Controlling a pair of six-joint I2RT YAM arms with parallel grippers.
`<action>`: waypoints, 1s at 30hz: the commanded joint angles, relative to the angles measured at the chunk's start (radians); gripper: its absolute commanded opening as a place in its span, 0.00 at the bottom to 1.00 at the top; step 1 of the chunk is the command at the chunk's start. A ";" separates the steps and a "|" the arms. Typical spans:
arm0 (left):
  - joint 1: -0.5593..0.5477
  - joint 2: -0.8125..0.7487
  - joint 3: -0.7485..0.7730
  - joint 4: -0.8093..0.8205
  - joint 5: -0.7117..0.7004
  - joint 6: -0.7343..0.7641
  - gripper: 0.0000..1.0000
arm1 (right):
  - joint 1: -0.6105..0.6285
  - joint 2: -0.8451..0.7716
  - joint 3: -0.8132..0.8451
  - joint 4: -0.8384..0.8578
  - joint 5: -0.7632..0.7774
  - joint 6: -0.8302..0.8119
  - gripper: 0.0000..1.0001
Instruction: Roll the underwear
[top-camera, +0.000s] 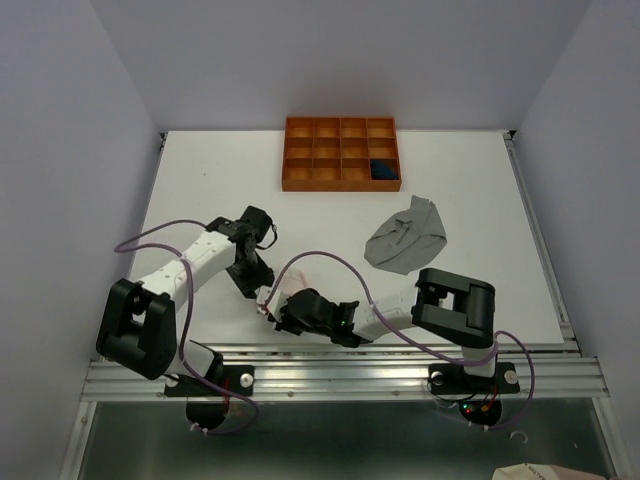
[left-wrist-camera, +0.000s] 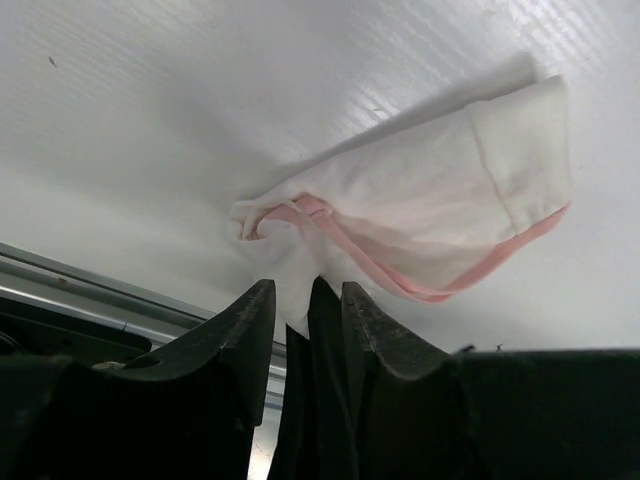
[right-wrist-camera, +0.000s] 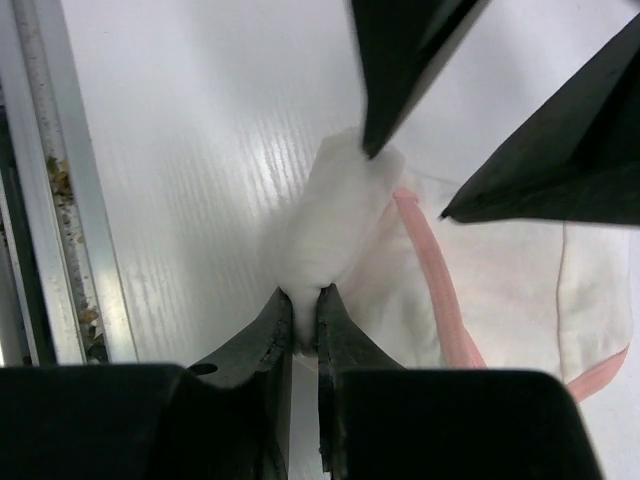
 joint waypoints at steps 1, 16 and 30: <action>0.024 -0.024 0.075 -0.043 -0.057 0.036 0.42 | -0.006 -0.010 -0.049 -0.029 -0.114 0.008 0.01; 0.009 0.062 -0.029 0.304 0.216 0.151 0.23 | -0.035 -0.010 -0.075 0.014 -0.212 0.017 0.01; 0.010 0.239 -0.053 0.285 0.035 0.133 0.13 | -0.053 -0.043 -0.101 0.009 -0.283 0.130 0.01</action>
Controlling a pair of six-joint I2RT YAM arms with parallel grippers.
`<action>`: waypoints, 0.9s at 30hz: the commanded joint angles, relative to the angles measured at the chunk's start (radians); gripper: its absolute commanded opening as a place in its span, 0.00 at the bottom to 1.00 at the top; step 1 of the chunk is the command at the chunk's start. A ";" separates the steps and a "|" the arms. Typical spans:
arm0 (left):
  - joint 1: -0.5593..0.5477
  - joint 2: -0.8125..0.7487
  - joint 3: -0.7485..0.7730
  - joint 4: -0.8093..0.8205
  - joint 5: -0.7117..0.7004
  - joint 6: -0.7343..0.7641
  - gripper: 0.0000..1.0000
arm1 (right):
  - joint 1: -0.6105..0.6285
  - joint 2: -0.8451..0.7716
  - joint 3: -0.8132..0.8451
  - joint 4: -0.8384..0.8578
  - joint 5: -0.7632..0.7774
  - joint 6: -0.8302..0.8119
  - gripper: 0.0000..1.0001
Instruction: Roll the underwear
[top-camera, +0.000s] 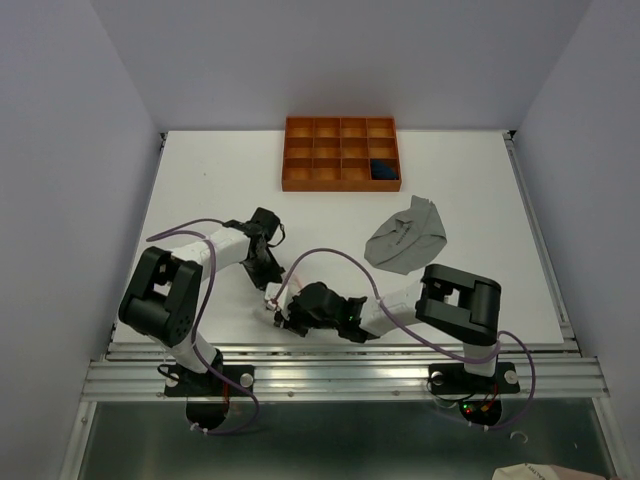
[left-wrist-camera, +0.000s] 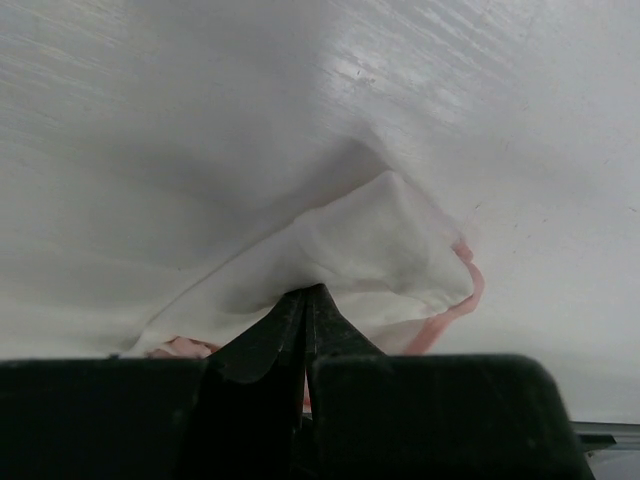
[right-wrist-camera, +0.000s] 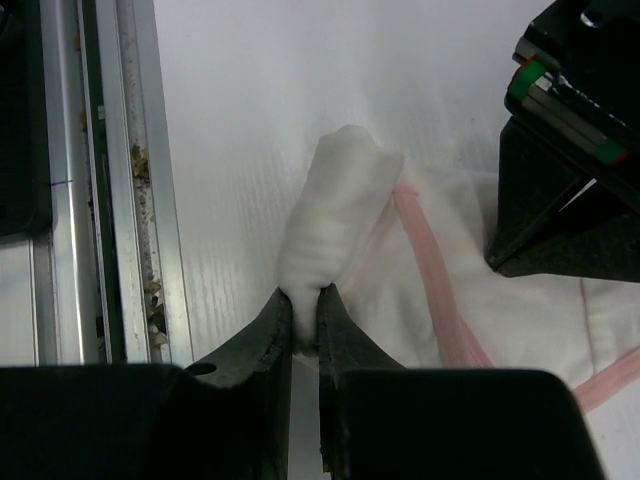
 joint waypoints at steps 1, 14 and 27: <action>-0.003 0.042 -0.016 -0.003 -0.085 0.001 0.13 | -0.016 -0.021 -0.037 -0.064 -0.080 0.083 0.01; 0.001 0.056 -0.019 0.001 -0.138 -0.028 0.13 | -0.174 -0.033 -0.026 -0.098 -0.375 0.394 0.01; 0.012 0.058 -0.001 0.004 -0.155 -0.031 0.11 | -0.335 0.002 -0.059 -0.052 -0.522 0.617 0.01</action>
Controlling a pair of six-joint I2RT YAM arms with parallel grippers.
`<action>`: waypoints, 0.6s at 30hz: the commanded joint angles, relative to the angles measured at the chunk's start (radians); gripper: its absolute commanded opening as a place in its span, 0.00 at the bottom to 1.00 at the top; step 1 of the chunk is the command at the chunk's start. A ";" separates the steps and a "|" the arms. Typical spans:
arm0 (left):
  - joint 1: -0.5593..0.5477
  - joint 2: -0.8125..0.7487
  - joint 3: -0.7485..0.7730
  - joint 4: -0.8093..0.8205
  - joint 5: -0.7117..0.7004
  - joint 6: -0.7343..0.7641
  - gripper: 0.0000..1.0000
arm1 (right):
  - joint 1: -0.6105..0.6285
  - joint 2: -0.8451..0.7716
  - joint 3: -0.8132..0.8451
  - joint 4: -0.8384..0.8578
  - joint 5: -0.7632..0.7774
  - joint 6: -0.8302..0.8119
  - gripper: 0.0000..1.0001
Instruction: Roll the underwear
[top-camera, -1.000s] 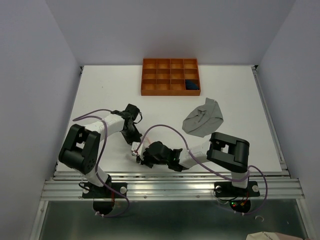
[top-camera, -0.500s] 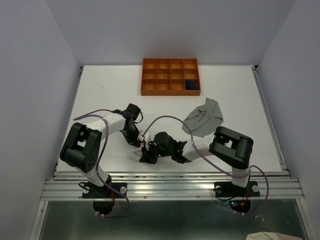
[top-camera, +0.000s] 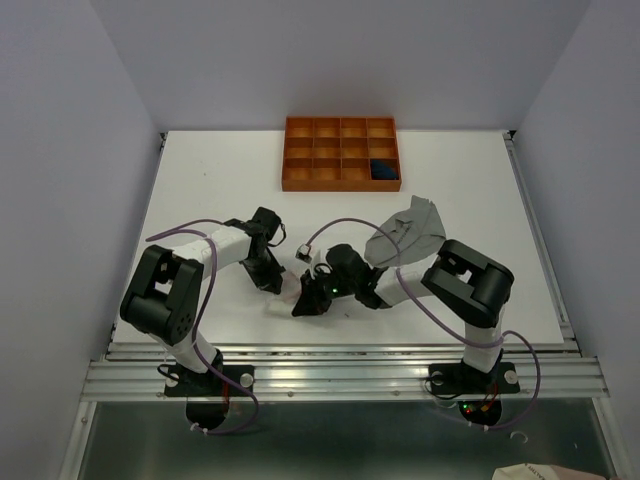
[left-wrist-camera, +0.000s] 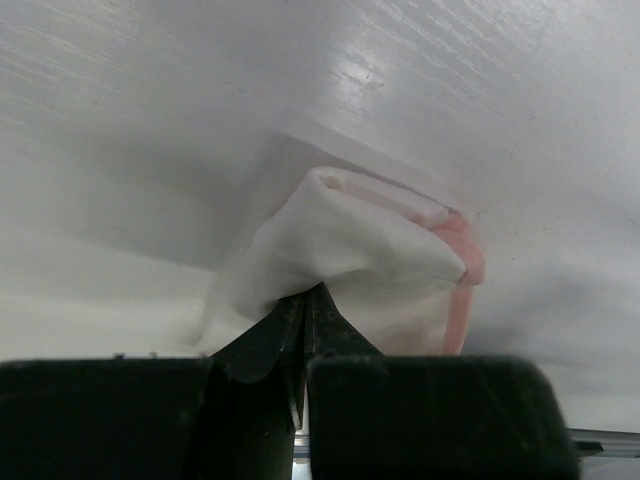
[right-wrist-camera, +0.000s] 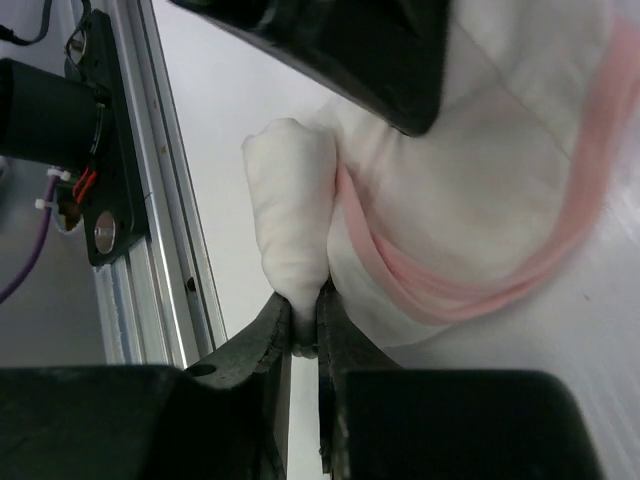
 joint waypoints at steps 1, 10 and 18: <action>0.010 0.045 -0.011 0.019 -0.135 0.000 0.11 | -0.060 0.029 -0.017 -0.011 -0.106 0.143 0.01; 0.012 0.040 -0.011 0.036 -0.140 -0.002 0.10 | -0.129 0.095 0.004 -0.002 -0.172 0.256 0.01; 0.012 0.038 -0.014 0.106 -0.094 0.035 0.10 | -0.139 0.151 0.130 -0.247 -0.122 0.237 0.01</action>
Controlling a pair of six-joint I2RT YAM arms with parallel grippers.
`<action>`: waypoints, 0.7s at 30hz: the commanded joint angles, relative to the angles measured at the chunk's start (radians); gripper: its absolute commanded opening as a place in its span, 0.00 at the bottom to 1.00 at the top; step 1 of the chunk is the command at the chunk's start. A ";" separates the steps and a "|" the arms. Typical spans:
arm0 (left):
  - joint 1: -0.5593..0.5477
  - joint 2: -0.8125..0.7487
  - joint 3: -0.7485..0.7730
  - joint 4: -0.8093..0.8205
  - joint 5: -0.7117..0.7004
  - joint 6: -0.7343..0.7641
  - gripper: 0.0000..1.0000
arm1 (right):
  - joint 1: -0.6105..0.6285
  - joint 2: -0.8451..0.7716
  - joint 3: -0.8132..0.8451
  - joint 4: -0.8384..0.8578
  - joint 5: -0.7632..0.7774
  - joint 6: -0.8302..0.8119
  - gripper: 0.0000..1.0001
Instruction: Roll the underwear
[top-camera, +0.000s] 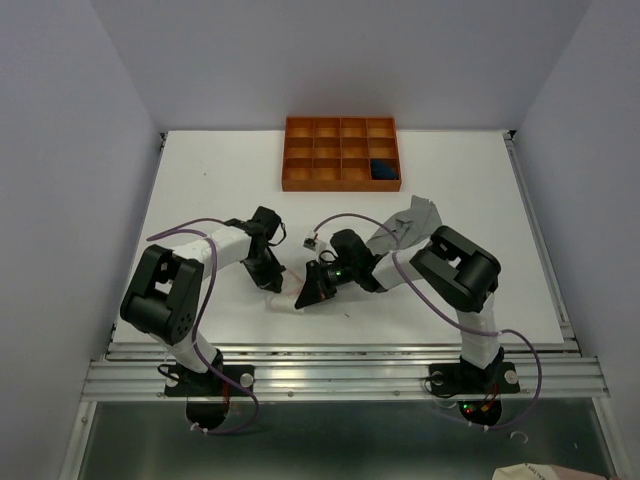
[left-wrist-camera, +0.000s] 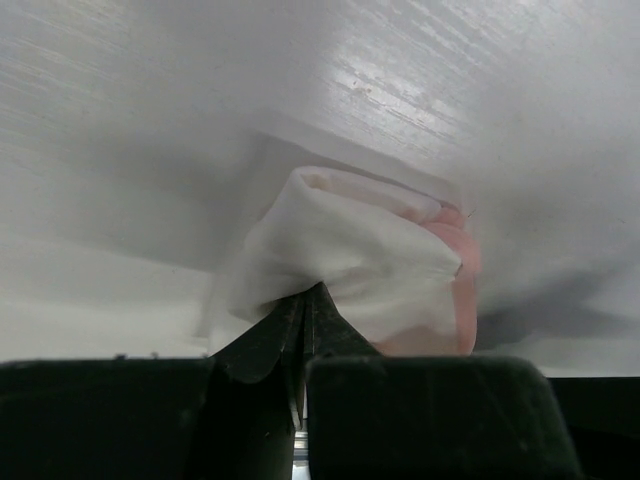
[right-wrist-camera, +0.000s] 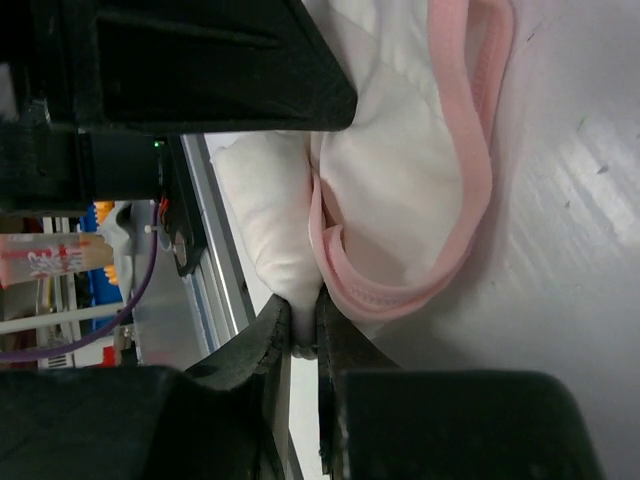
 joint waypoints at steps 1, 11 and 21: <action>0.011 0.031 -0.013 0.101 -0.099 0.036 0.10 | -0.002 0.043 0.075 -0.254 0.079 -0.042 0.01; 0.011 -0.103 0.034 0.055 -0.144 0.087 0.40 | -0.002 0.110 0.175 -0.488 0.139 -0.016 0.01; 0.014 -0.330 -0.088 -0.019 -0.165 0.047 0.59 | -0.002 0.130 0.267 -0.635 0.198 -0.026 0.01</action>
